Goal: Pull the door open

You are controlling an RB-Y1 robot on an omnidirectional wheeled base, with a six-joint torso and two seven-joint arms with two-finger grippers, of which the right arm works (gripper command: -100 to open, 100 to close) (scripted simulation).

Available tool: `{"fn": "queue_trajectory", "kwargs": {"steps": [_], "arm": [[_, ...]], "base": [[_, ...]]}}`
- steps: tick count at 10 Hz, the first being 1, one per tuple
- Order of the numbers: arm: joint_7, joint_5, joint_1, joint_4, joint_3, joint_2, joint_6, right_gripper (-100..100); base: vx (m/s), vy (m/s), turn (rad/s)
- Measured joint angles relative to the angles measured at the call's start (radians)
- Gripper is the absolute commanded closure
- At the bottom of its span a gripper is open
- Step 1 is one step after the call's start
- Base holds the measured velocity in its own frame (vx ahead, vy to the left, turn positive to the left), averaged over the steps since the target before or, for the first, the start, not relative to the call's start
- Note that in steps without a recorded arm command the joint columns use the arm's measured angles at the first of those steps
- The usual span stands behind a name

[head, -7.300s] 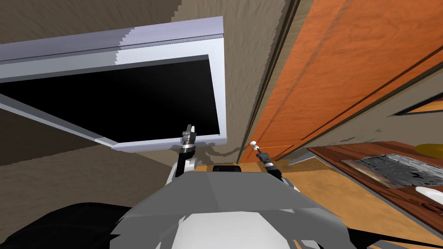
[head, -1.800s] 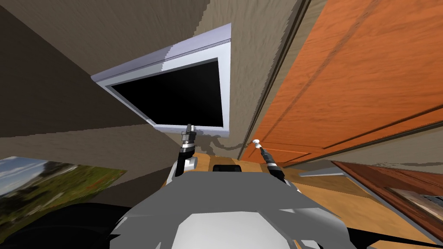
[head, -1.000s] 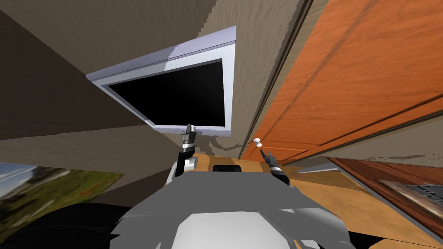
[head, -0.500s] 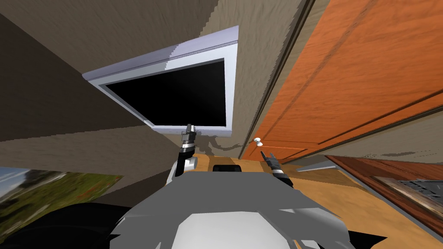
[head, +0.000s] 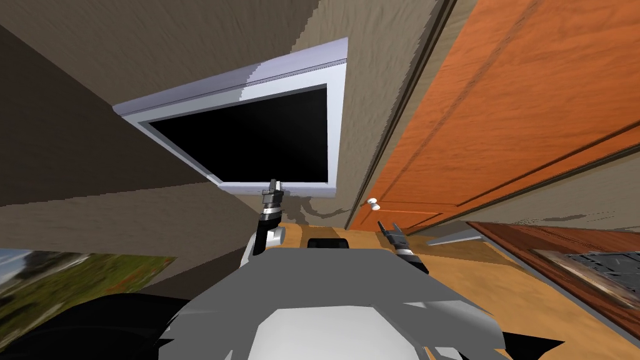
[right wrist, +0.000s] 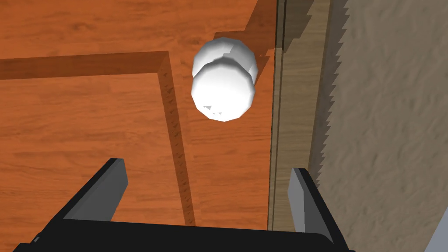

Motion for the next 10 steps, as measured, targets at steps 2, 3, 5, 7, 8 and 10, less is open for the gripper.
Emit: {"fn": "queue_trajectory", "kwargs": {"steps": [2,3,5,7,8,10], "arm": [[0.037,0.013,0.011,-0.001,-0.010,-0.002,-0.008,-100],[0.057,0.018,0.014,0.008,-0.015,-0.004,-0.017,-100],[0.063,0.017,0.008,0.013,-0.016,-0.004,-0.016,-100],[0.068,0.014,-0.003,0.017,-0.018,-0.003,-0.006,-100],[0.069,0.013,-0.008,0.013,-0.018,-0.001,0.004,-100],[0.077,0.009,-0.025,0.026,-0.020,-0.002,0.014,-100]], "base": [[-0.006,0.033,-0.026],[-0.005,0.017,-0.008],[0.147,-0.018,0.041],[0.196,-0.016,0.042],[0.208,-0.025,0.054],[0.197,-0.051,0.033]]}}
